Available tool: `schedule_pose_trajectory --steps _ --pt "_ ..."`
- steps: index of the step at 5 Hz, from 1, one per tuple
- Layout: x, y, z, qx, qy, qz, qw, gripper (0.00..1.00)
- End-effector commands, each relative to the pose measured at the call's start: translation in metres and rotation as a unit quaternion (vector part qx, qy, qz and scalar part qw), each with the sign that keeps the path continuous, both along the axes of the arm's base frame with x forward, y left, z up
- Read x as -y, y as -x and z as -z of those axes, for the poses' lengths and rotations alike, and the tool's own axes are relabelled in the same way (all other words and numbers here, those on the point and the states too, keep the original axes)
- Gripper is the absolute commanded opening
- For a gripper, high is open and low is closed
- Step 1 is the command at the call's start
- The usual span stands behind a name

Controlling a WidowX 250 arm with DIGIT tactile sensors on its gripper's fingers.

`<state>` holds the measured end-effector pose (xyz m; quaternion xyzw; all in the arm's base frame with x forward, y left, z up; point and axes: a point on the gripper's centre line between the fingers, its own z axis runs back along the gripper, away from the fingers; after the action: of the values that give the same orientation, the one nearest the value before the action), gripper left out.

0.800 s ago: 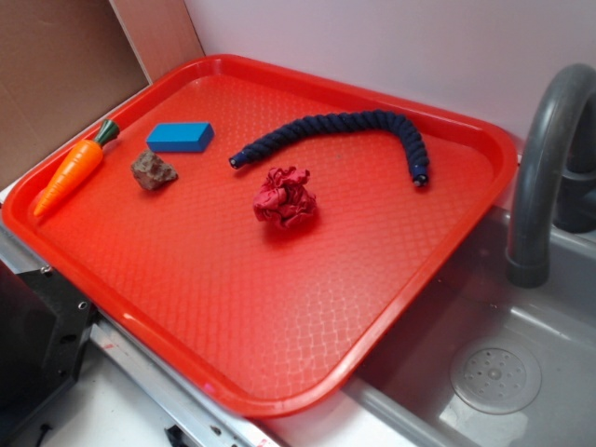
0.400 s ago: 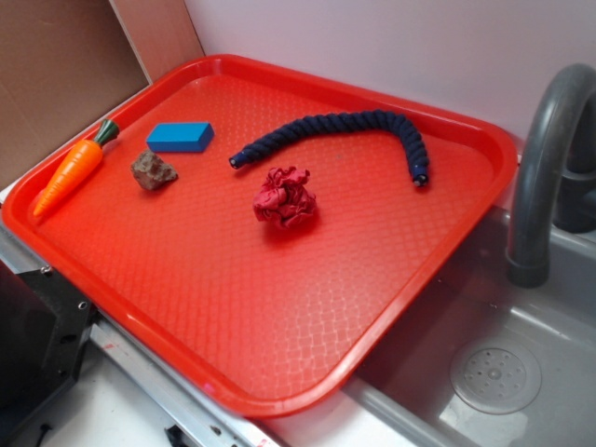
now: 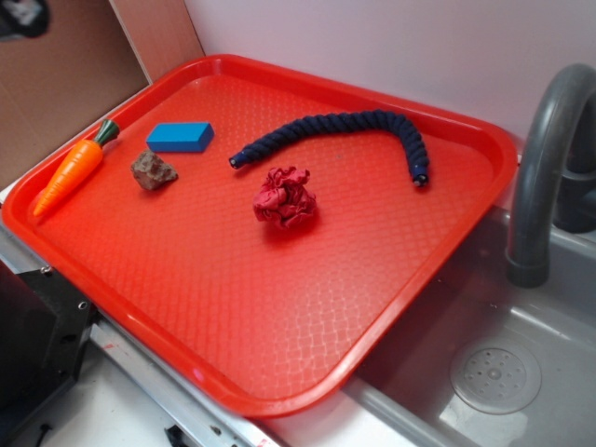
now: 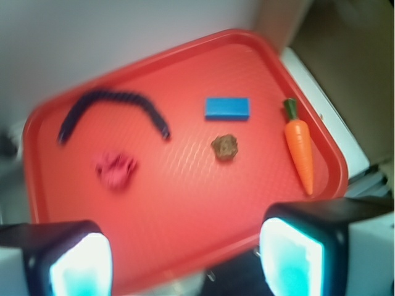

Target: Grab the rock.

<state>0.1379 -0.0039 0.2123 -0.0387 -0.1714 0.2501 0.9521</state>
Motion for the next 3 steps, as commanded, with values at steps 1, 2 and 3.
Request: schedule_pose_trajectory --steps 1,2,3 --pt "-0.045 -0.036 0.051 0.012 -0.001 -0.135 0.991 1.0" --pt "-0.058 -0.051 0.088 -0.009 -0.034 -0.154 0.987 1.0" --pt "-0.072 -0.055 0.122 -0.042 -0.048 -0.155 0.986 1.0"
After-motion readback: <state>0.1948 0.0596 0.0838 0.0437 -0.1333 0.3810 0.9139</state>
